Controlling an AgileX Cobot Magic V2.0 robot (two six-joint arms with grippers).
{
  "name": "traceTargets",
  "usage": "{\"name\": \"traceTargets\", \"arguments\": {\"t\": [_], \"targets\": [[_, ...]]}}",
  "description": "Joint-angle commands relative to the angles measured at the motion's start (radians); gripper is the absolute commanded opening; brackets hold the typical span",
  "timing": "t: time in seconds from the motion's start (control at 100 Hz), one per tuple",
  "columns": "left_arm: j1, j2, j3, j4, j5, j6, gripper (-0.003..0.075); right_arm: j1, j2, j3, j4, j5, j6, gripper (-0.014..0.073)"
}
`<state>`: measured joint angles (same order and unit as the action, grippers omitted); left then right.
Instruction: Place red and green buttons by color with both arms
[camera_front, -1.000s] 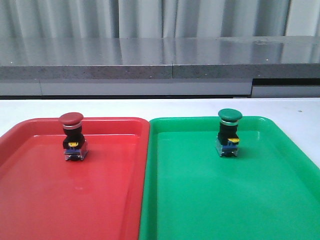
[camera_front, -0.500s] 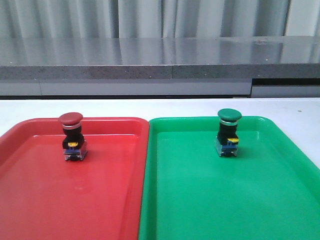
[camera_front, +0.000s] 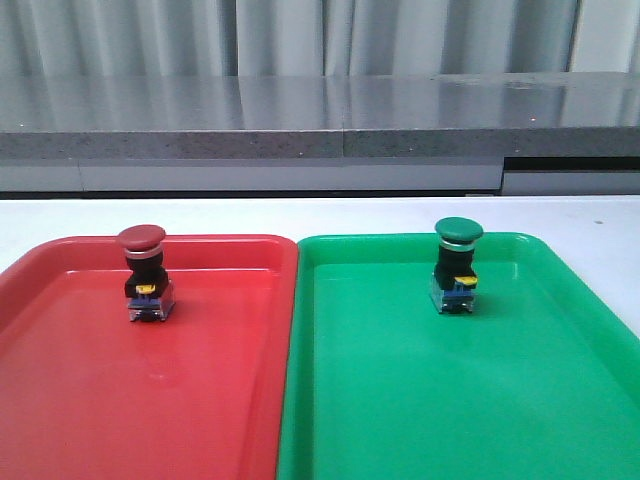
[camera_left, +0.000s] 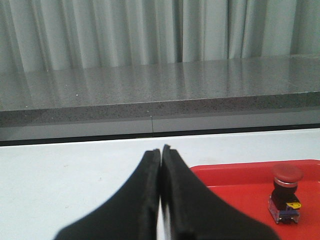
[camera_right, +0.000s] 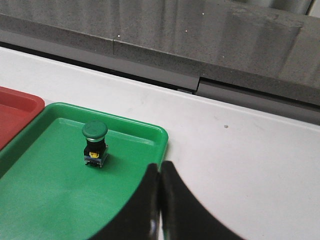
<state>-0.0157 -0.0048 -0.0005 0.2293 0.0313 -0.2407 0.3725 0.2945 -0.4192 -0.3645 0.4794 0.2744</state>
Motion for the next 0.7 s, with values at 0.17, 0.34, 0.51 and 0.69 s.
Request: {"name": "traceTargets", "arguments": {"t": [0.17,0.34,0.51,0.69], "targets": [[0.000,-0.034,0.028,-0.005,-0.076,-0.002,-0.0019,-0.249,-0.095,0.008,0.260,-0.162,-0.251,-0.0067],[0.000,-0.034,0.028,-0.005,-0.076,-0.002,-0.0019,-0.351,-0.187,0.118,0.317,-0.257,-0.289,-0.0067],[0.000,-0.034,0.028,-0.005,-0.076,-0.002,-0.0019,-0.362,-0.328,0.210,0.323,-0.275,-0.289,-0.0067],[0.000,-0.034,0.028,-0.005,-0.074,-0.002,-0.0019,-0.365,-0.321,0.260,0.324,-0.296,-0.289,-0.0067]]}}
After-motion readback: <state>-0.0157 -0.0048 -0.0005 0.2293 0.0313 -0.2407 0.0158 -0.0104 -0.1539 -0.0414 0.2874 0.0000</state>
